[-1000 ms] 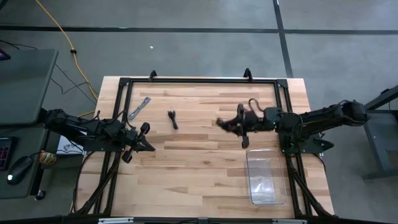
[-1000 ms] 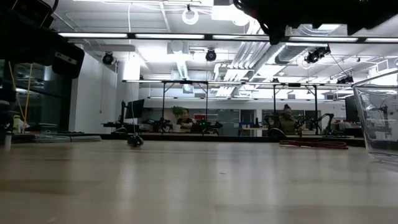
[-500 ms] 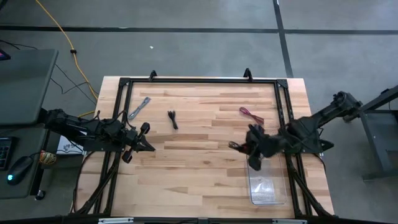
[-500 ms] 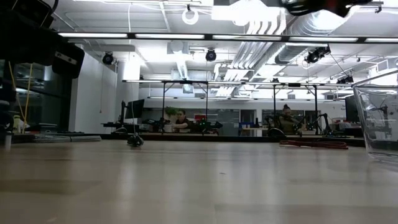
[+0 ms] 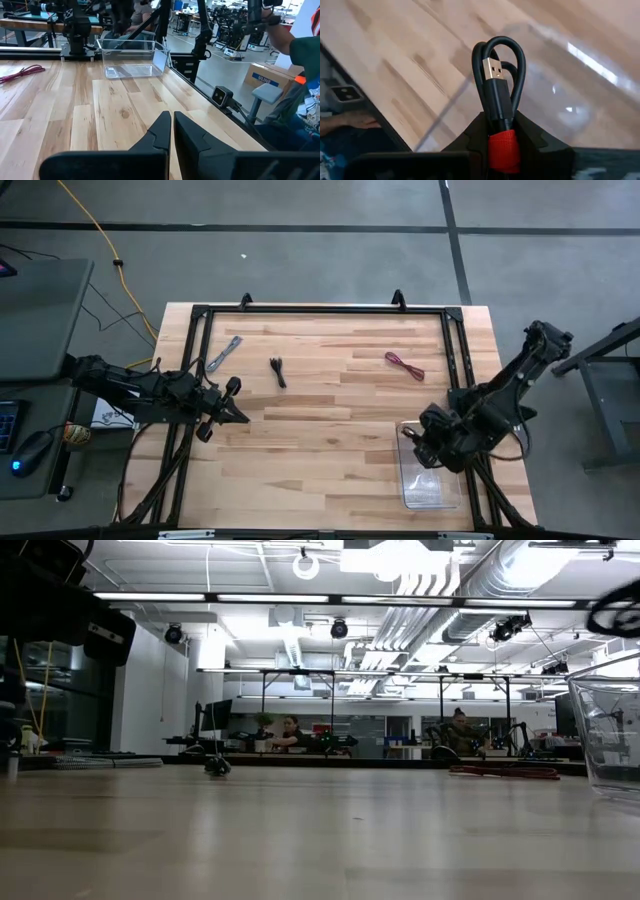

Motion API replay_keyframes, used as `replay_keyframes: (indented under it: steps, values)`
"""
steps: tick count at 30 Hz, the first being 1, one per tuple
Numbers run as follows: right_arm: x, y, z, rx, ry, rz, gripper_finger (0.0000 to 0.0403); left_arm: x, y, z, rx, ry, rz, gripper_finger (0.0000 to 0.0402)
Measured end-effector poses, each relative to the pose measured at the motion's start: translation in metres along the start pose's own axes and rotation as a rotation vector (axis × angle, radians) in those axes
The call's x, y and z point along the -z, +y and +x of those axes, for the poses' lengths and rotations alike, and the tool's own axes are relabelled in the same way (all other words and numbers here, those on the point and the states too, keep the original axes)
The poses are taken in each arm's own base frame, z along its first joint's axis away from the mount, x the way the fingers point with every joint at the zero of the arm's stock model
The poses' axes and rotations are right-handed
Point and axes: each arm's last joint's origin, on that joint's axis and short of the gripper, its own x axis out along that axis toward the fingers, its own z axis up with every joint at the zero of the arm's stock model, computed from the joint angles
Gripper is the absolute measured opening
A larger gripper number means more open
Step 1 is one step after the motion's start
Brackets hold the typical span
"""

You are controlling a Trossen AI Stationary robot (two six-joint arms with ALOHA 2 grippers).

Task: Pick and place USB-C Cables
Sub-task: Put the right black charger cable into the transparent bin

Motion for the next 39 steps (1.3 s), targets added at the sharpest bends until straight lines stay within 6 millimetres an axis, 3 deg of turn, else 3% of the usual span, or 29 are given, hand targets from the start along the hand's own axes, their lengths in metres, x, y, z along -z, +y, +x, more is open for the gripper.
replay_keyframes:
  steps: [10,26,31,39]
  values:
    - [0.027,0.01,0.035,0.193,0.17,0.144,0.0042,0.0,0.0,0.0,0.0,0.0,0.0,0.0003]
    - [0.048,0.022,0.106,0.349,0.057,0.069,0.0042,0.0,0.0,0.0,0.0,0.0,0.0,0.0003]
    - [0.052,0.022,0.116,0.389,0.049,0.079,0.005,0.0,0.0,0.0,0.0,0.0,0.0,0.0003]
    - [0.051,0.02,0.115,0.395,0.033,0.086,0.0051,0.0,0.0,0.0,0.0,0.0,0.0,0.0003]
